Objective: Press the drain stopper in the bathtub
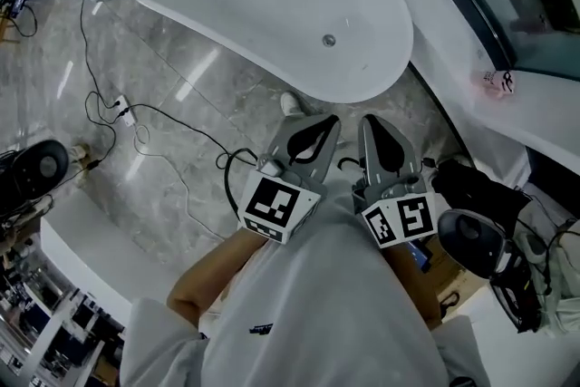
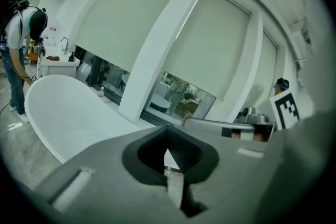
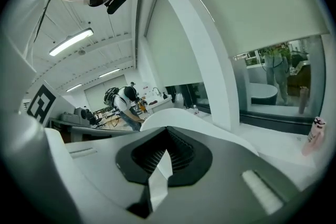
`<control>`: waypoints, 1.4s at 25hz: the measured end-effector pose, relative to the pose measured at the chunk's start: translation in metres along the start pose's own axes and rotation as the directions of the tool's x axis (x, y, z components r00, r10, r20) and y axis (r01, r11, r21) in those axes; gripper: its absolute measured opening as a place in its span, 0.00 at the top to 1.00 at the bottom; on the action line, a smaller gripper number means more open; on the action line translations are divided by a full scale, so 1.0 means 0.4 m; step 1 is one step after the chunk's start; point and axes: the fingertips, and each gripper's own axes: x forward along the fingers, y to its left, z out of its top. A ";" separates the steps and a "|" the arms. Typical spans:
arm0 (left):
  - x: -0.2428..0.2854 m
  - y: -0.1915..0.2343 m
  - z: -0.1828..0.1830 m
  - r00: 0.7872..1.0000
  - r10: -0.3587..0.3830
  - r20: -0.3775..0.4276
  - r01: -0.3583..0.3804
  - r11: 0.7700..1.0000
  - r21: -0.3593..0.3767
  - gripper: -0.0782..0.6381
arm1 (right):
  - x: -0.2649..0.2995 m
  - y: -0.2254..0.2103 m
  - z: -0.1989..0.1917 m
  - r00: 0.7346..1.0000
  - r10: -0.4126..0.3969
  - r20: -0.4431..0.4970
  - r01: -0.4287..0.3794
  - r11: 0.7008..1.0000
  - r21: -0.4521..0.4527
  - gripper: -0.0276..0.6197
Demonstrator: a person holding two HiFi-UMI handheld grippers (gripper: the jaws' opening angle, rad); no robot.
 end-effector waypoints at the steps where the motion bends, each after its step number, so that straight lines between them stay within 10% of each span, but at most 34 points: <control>1: 0.014 0.016 0.010 1.000 0.004 0.000 -0.004 1.000 -0.003 0.89 | 0.024 -0.004 0.011 1.000 0.015 -0.009 -0.015 1.000 -0.013 0.95; 11: 0.178 0.132 0.052 0.990 0.142 0.000 -0.141 0.985 -0.102 0.89 | 0.220 -0.133 0.037 0.973 0.182 -0.140 -0.195 0.977 -0.088 0.95; 24: 0.420 0.225 0.081 0.940 0.335 -0.067 -0.341 0.911 -0.234 0.89 | 0.436 -0.336 0.018 0.831 0.415 -0.370 -0.487 0.865 -0.122 0.95; 35: 0.544 0.396 -0.017 0.910 0.397 -0.122 -0.415 0.853 -0.316 0.89 | 0.633 -0.429 -0.127 0.769 0.412 -0.488 -0.540 0.828 -0.152 0.95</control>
